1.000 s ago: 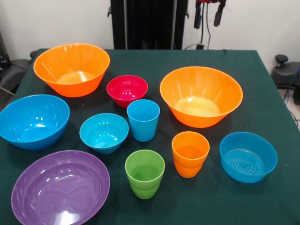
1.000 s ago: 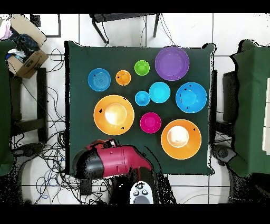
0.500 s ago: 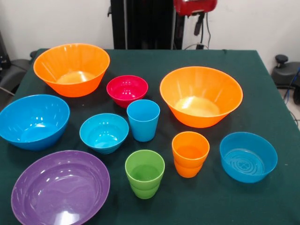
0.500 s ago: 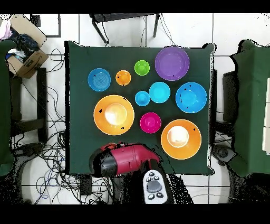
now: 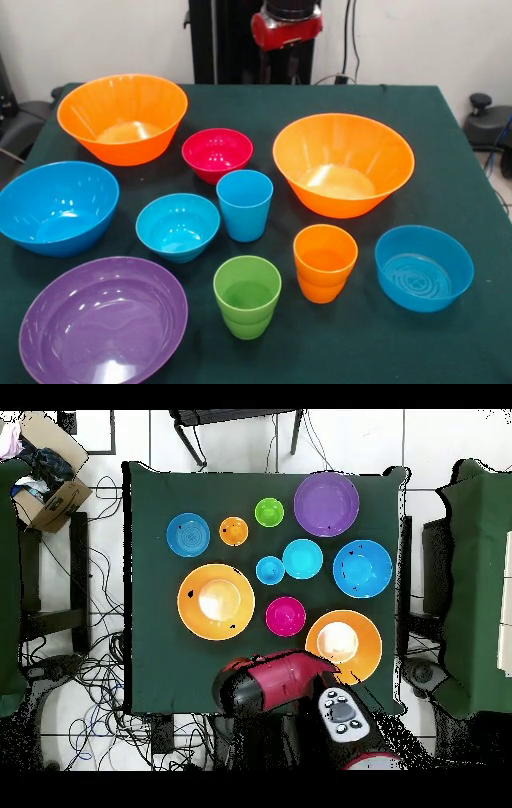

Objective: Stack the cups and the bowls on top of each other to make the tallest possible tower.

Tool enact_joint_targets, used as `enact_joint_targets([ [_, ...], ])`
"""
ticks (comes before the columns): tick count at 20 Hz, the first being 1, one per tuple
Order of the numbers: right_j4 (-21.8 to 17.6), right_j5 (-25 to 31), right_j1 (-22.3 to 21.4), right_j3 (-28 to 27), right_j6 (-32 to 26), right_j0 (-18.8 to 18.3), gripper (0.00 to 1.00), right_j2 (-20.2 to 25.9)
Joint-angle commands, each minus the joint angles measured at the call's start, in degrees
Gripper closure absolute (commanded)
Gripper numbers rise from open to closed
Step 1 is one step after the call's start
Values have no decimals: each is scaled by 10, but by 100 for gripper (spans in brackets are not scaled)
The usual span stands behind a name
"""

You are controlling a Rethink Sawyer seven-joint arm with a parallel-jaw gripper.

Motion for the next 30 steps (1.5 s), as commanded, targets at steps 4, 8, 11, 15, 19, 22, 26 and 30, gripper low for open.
enact_joint_targets([
  [4,-137,21,26,-65,-183,-78,0,138],
  [8,-187,27,26,-76,-202,-103,0,180],
  [11,-207,33,28,-89,-189,-113,0,193],
  [15,-222,51,29,-100,-202,-129,0,218],
  [19,-242,44,40,-102,-206,-151,0,245],
  [22,-273,29,47,-111,-194,-153,0,249],
  [26,-308,27,54,-119,-182,-160,0,243],
  [30,-342,21,66,-128,-188,-177,0,240],
])
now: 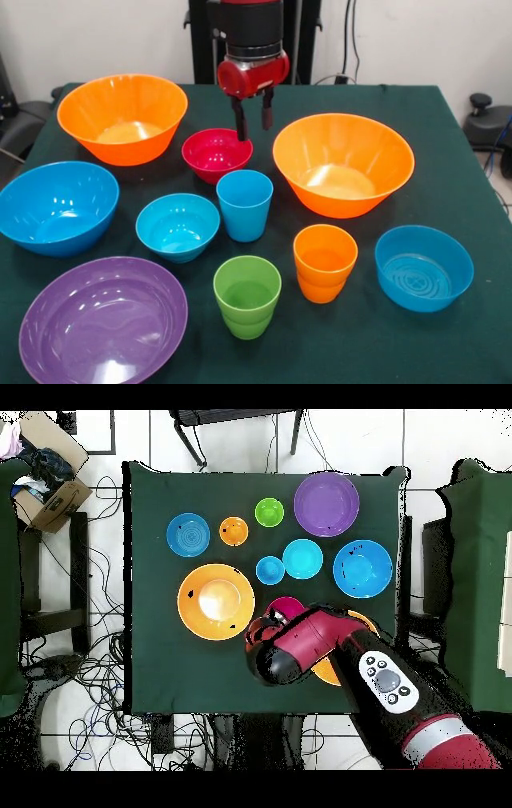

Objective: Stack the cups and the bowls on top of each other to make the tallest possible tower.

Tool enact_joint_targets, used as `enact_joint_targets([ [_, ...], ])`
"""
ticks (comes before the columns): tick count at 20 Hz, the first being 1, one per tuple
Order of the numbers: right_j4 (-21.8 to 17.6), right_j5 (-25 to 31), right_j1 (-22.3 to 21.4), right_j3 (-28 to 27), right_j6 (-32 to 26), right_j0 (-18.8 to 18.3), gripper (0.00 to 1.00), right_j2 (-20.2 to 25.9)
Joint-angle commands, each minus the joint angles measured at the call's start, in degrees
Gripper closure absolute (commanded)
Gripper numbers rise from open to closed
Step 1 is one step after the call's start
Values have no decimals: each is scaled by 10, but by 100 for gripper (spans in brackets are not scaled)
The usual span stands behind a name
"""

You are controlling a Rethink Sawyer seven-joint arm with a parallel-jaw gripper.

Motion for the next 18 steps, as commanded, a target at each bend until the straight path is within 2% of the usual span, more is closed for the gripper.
enact_joint_targets([
  [1,-92,23,32,-51,-190,-25,0,34],
  [8,-104,47,49,-62,-197,-47,0,28],
  [11,-116,49,54,-66,-181,-42,0,17],
  [18,-106,58,70,-63,-176,-48,0,21],
])
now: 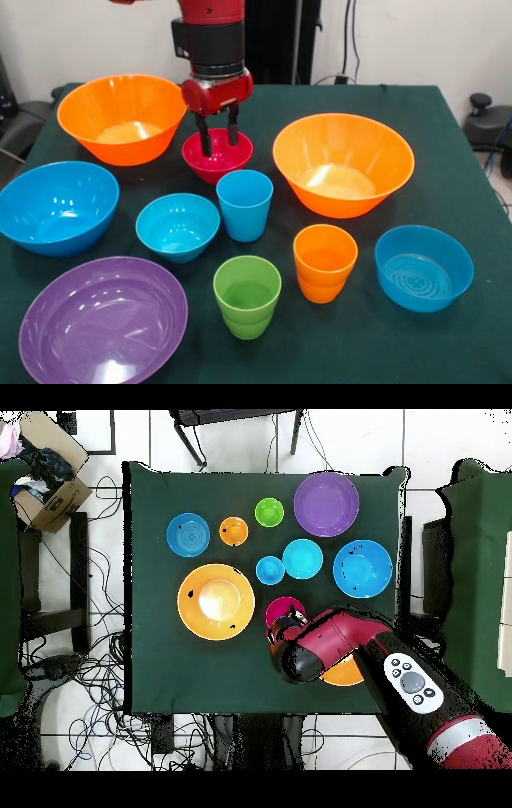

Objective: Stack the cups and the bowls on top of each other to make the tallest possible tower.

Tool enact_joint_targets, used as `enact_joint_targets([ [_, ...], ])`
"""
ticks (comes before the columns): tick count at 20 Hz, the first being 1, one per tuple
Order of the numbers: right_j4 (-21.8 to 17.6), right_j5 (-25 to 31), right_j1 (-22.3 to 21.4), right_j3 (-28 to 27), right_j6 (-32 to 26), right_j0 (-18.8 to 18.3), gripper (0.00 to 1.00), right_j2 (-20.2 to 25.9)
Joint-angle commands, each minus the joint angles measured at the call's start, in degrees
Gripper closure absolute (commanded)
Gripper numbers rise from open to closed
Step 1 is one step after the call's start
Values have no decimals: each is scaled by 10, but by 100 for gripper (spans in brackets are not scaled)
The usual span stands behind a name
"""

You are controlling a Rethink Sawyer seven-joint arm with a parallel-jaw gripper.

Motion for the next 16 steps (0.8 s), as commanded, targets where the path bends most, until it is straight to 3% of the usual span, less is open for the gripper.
enact_joint_targets([
  [1,-41,60,28,-35,-175,6,0,16],
  [16,-8,94,44,-4,-237,-31,0,56],
])
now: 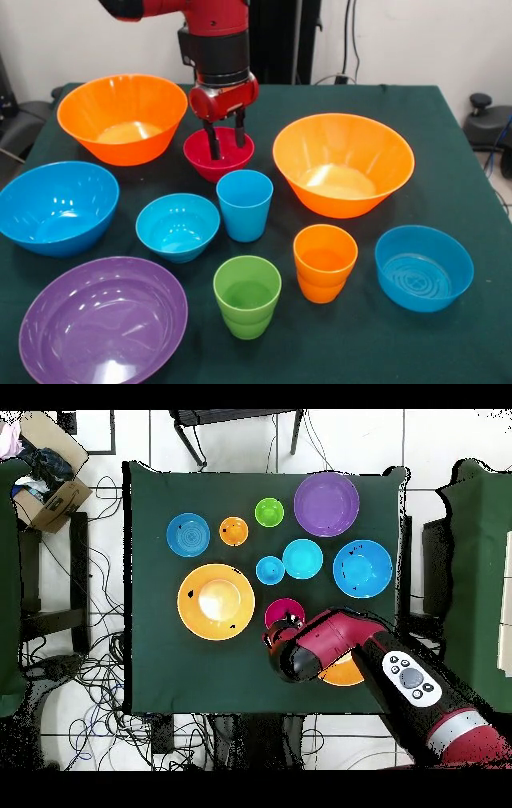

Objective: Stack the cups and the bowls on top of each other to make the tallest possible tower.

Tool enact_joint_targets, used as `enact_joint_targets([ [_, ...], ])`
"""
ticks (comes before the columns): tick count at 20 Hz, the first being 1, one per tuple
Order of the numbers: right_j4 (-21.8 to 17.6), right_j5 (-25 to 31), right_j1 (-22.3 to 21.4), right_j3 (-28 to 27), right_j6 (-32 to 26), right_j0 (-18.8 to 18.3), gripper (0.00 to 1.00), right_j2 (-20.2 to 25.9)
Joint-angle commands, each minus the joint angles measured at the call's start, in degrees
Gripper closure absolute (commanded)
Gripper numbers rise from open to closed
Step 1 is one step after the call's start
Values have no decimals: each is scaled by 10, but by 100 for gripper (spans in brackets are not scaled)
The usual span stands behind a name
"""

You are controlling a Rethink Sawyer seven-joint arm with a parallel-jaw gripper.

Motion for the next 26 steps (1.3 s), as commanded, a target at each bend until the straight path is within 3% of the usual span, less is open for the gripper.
enact_joint_targets([
  [1,-8,73,11,-2,-234,-16,0,38],
  [10,-11,71,6,24,-227,-23,0,41],
  [16,23,84,-42,55,-239,-33,0,60],
  [26,48,111,-60,69,-255,-43,0,90],
])
